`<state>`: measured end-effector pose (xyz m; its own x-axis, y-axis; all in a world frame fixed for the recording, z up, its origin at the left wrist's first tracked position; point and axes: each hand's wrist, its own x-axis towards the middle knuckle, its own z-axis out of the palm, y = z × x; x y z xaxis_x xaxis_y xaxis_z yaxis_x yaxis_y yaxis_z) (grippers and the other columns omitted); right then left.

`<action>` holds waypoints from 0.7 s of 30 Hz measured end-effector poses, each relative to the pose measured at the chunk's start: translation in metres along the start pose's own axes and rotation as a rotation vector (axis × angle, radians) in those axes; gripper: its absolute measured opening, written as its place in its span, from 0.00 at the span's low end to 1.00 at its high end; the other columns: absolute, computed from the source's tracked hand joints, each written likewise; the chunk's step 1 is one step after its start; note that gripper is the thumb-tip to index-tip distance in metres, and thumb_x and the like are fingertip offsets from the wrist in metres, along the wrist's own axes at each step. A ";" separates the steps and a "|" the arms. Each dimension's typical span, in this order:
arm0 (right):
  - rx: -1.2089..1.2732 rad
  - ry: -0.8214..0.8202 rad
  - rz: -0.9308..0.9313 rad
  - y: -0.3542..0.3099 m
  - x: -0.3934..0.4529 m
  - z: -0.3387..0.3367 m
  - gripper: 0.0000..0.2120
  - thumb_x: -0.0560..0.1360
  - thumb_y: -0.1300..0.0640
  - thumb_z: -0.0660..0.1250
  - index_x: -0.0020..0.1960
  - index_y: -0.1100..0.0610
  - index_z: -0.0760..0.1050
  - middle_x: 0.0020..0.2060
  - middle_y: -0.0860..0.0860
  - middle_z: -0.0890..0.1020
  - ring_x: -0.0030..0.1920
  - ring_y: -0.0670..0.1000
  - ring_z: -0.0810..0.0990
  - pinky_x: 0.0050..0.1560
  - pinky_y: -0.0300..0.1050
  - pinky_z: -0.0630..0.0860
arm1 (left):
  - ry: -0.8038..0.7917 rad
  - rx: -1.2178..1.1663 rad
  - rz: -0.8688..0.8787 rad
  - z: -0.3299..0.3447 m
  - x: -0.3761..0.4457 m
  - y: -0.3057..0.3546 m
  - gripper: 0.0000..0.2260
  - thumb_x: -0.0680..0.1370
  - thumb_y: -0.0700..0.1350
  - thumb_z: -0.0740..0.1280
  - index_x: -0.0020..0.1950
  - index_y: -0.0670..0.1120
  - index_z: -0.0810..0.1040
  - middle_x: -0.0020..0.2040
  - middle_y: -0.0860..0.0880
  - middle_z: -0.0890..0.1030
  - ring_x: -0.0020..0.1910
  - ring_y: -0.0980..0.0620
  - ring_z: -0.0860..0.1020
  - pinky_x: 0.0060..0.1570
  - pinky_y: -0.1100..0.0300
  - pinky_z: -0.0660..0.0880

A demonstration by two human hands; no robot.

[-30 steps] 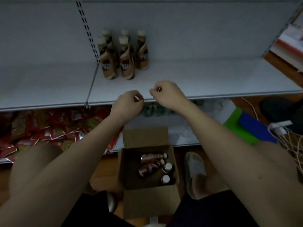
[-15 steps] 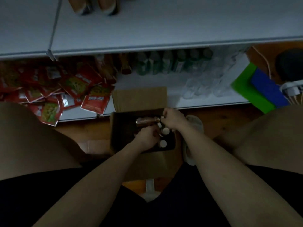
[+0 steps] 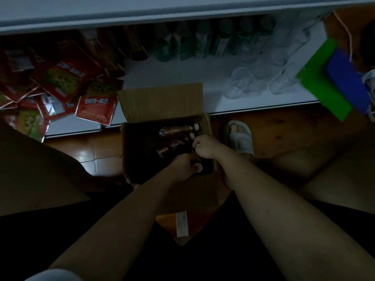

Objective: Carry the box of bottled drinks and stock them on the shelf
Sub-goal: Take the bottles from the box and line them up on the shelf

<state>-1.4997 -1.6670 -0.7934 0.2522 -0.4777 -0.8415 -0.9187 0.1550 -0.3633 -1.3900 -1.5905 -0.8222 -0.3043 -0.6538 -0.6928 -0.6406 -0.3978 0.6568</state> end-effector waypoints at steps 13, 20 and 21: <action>-0.078 0.259 -0.081 -0.005 0.016 0.010 0.09 0.75 0.67 0.64 0.50 0.54 0.74 0.59 0.59 0.78 0.56 0.61 0.77 0.52 0.47 0.74 | 0.245 0.024 -0.108 -0.014 -0.008 -0.022 0.11 0.73 0.33 0.68 0.53 0.40 0.72 0.54 0.41 0.78 0.51 0.46 0.75 0.46 0.55 0.73; 0.077 0.314 -0.102 -0.008 -0.001 -0.003 0.12 0.70 0.65 0.72 0.51 0.54 0.78 0.60 0.58 0.78 0.59 0.60 0.77 0.57 0.48 0.77 | 0.288 -0.083 -0.108 -0.052 -0.025 -0.019 0.16 0.70 0.41 0.74 0.54 0.44 0.72 0.50 0.47 0.78 0.47 0.49 0.78 0.40 0.57 0.74; 0.119 0.321 -0.099 -0.010 -0.006 -0.007 0.14 0.68 0.65 0.73 0.51 0.54 0.78 0.59 0.57 0.79 0.58 0.58 0.78 0.55 0.47 0.77 | 0.304 -0.092 -0.100 -0.058 -0.030 -0.019 0.17 0.69 0.42 0.74 0.54 0.45 0.72 0.49 0.49 0.78 0.46 0.51 0.77 0.38 0.58 0.74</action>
<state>-1.4946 -1.6720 -0.7817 0.2128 -0.7396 -0.6385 -0.8481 0.1847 -0.4965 -1.3281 -1.6012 -0.7967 -0.0095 -0.7651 -0.6439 -0.5864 -0.5173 0.6233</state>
